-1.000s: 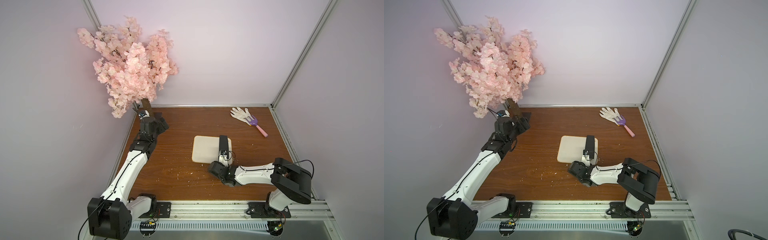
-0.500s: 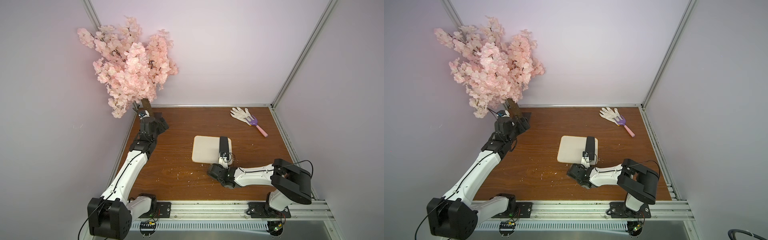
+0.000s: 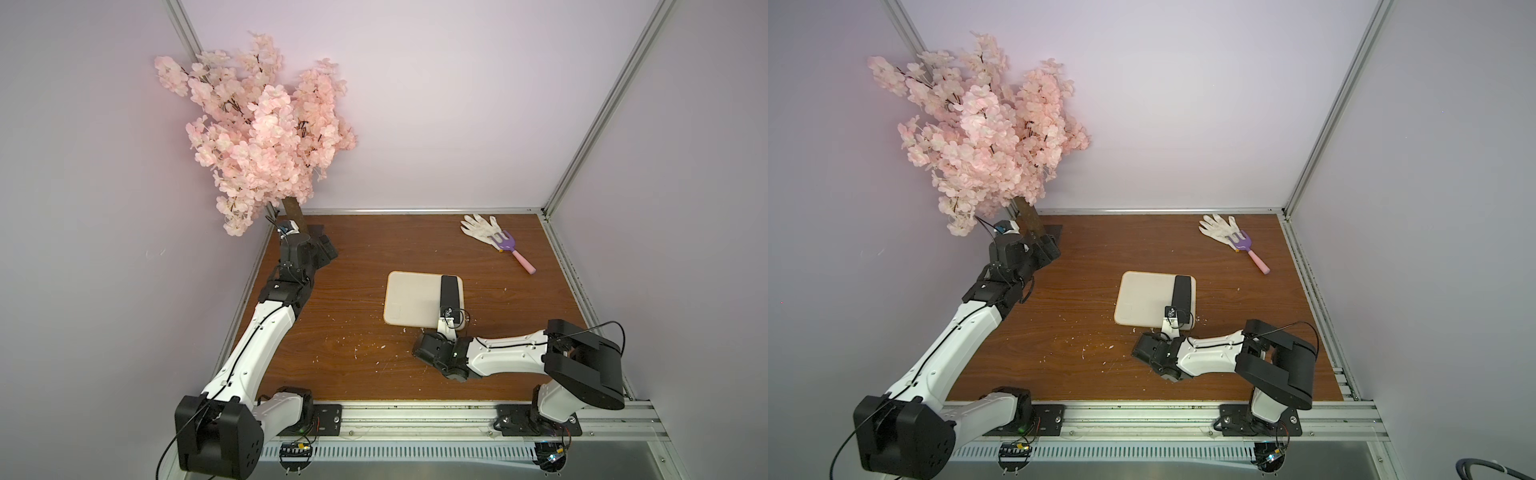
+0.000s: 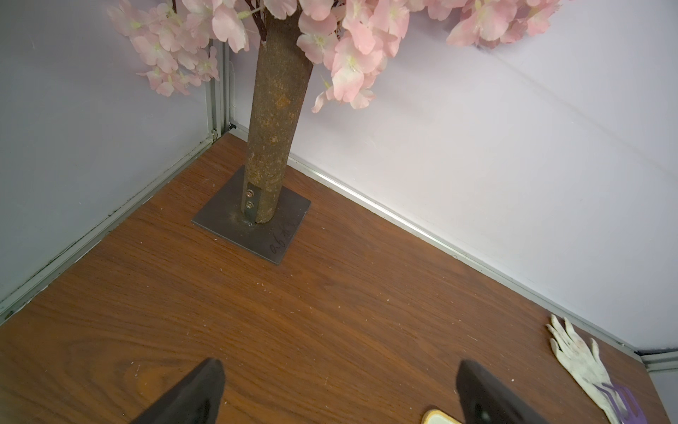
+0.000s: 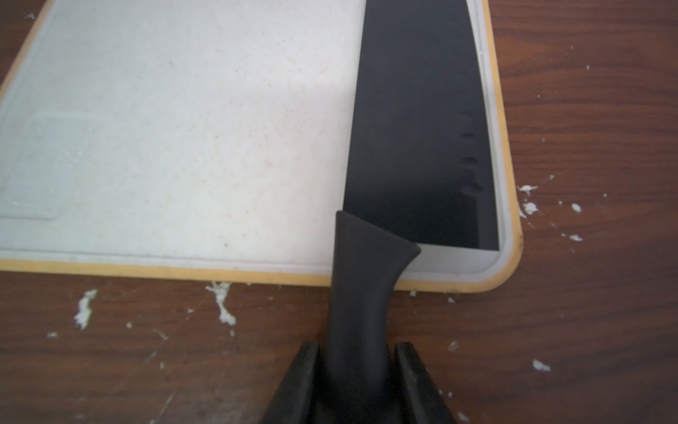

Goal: Align the knife with the edge of the cutting board
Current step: Move the knife to the edge of the cutting board.

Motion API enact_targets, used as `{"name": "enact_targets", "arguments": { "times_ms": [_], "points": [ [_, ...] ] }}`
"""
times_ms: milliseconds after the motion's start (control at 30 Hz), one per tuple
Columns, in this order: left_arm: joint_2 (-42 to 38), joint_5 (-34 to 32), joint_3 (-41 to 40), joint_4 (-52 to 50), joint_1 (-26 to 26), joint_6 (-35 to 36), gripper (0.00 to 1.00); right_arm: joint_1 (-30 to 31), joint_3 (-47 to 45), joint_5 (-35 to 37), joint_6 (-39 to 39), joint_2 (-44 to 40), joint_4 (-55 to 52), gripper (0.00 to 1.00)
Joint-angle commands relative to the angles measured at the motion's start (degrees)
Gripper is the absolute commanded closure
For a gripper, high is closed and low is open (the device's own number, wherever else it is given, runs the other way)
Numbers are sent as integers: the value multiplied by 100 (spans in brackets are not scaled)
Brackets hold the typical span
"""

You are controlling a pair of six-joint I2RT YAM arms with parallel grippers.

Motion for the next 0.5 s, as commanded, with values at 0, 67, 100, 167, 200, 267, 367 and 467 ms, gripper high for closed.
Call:
{"name": "enact_targets", "arguments": {
  "times_ms": [0,67,100,167,200,267,367,467],
  "points": [
    [-4,-80,-31,-96,62,93,0,51,112,339,141,-195,-151,85],
    [-4,-81,-32,-92,62,98,0,79,111,348,166,-185,-158,85],
    [-9,-82,-30,-95,62,94,0,88,111,352,182,-177,-166,85],
    [-5,-80,-32,-96,62,89,0,115,104,383,232,-192,-178,86],
    [-4,-86,-32,-95,62,93,0,127,90,385,225,-195,-153,86],
    [-4,-82,-30,-96,61,93,0,139,78,377,247,-193,-142,85],
    [-4,-88,-31,-96,61,93,0,155,46,377,285,-192,-118,85],
    [-4,-82,-32,-92,62,92,0,154,-37,390,320,-249,-58,86]
  ]
}}
